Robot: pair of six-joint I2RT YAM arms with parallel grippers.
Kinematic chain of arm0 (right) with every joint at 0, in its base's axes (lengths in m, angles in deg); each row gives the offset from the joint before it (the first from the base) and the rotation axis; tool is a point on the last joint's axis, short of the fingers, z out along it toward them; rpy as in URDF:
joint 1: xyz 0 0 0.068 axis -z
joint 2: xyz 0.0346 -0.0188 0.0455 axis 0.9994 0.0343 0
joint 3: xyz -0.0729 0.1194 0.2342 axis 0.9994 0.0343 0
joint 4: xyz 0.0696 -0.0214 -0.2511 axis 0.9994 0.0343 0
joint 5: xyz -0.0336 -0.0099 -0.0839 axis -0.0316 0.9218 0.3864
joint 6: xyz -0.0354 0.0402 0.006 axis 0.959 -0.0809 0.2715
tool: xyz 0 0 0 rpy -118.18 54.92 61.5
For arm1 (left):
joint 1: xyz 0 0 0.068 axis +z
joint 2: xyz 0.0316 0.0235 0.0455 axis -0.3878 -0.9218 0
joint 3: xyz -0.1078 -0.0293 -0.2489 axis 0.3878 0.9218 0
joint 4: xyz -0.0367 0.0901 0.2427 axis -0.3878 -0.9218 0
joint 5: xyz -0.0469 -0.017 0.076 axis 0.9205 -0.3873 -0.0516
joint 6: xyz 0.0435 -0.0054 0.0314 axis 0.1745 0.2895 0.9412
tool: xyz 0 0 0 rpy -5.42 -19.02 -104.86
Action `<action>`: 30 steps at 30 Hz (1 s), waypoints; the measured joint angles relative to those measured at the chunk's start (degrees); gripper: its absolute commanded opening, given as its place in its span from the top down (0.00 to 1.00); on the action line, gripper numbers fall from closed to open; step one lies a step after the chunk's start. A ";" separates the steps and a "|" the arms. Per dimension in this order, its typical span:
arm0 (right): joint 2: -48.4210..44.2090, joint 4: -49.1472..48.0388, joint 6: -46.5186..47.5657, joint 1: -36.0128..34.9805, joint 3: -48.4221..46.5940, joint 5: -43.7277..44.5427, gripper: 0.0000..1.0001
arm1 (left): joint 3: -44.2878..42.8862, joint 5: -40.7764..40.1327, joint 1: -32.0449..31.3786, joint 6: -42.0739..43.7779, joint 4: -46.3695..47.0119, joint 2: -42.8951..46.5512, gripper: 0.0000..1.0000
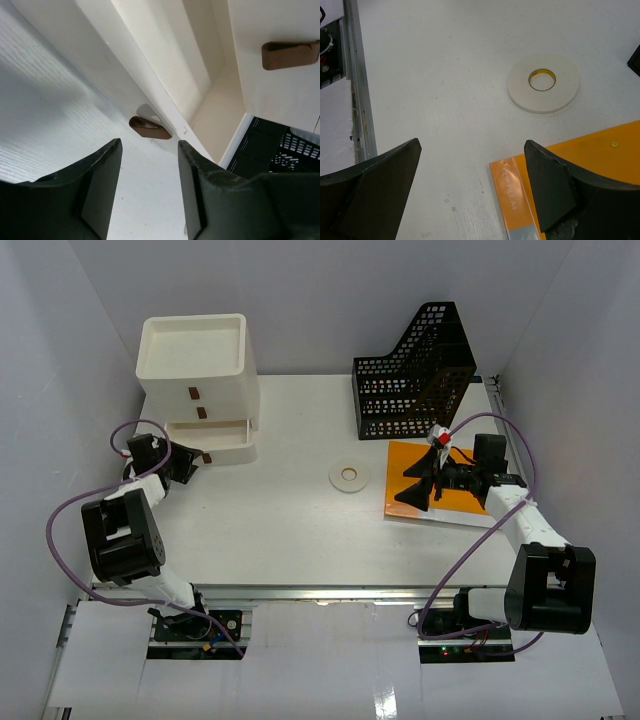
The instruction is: Organize the desk
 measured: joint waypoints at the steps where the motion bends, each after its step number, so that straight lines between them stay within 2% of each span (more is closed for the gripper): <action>1: 0.00 0.07 0.06 0.00 -0.01 0.05 0.10 | 0.02 0.53 0.00 0.84 -0.31 0.28 0.25; 2: 0.00 0.21 0.13 0.00 -0.03 0.09 0.10 | 0.02 1.11 0.00 1.81 -0.52 0.79 0.03; 5: -0.02 0.55 0.27 0.00 -0.09 0.11 0.10 | 0.14 3.83 0.00 6.26 -0.65 4.52 0.02; 11: -0.02 1.10 0.49 -0.07 -0.16 0.51 0.10 | 2.52 11.28 -0.93 13.91 4.60 19.25 0.02; 13: -0.02 1.18 0.69 -0.11 -0.24 0.88 0.10 | 2.88 13.35 -3.52 15.85 5.86 21.52 0.02; 16: -0.02 1.19 0.85 -0.15 -0.31 1.67 0.09 | 2.46 15.02 -11.77 18.72 5.19 21.66 0.02; 19: -0.02 1.17 0.77 -0.20 -0.34 2.78 0.09 | -1.49 15.26 -22.96 21.74 0.98 17.68 0.02; 22: -0.02 1.13 0.32 -0.28 -0.38 4.61 0.09 | -8.95 12.66 -32.77 25.12 -3.52 10.04 0.02; 25: -0.02 0.93 -0.15 -0.28 -0.38 6.98 0.09 | -16.27 8.57 -39.29 28.03 -7.91 2.32 0.02; 30: -0.02 0.73 -0.88 -0.26 -0.42 9.22 0.09 | -29.40 -1.25 -45.85 32.08 -14.81 -12.07 0.02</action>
